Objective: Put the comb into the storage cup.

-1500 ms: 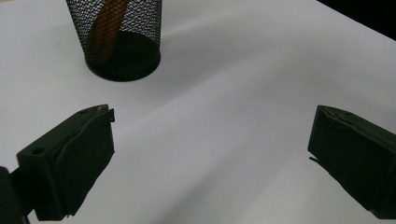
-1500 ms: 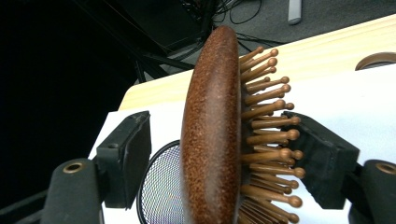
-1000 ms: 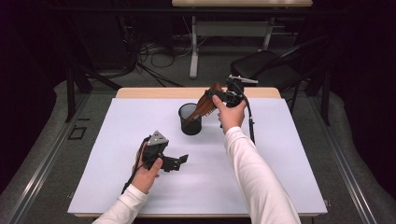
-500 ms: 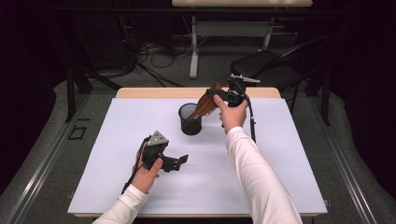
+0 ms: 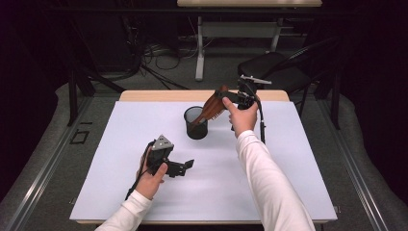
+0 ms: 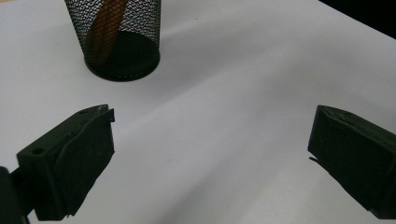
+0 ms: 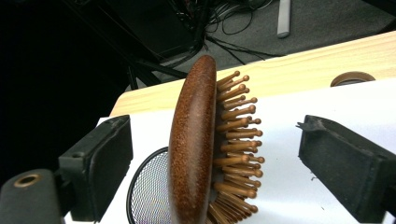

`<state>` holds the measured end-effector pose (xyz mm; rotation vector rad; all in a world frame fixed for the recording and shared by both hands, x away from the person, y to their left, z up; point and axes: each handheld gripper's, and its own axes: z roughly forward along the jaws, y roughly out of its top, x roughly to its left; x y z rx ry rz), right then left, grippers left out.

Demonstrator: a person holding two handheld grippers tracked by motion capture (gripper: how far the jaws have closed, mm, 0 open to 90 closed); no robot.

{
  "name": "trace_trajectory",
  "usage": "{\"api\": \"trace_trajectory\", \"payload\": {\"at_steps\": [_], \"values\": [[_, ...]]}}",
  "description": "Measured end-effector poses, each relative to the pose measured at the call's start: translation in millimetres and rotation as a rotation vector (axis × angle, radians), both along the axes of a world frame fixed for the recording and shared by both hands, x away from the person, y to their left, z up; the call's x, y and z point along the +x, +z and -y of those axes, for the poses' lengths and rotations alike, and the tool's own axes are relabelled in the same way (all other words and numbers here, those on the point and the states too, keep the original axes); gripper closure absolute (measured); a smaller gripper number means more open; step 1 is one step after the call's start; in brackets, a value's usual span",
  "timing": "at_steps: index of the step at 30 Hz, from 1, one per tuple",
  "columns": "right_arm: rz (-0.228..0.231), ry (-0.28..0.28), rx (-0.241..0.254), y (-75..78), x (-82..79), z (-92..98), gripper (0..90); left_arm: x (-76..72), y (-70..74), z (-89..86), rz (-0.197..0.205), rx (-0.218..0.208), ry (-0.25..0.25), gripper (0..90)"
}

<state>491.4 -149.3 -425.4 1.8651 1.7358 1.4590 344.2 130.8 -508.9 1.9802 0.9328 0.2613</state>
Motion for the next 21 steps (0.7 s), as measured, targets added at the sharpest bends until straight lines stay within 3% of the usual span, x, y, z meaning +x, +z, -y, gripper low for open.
{"api": "trace_trajectory", "payload": {"at_steps": [12, 21], "values": [[-0.034, 0.056, -0.04, 3.3, -2.6, 6.4, 0.0, 2.7, -0.4, -1.1, -0.004, 0.002, 0.006, 0.4], [-0.047, 0.088, -0.089, 9.2, -8.9, 10.2, 0.0, 3.1, -0.8, -1.3, -0.005, 0.002, 0.007, 0.4]]}}
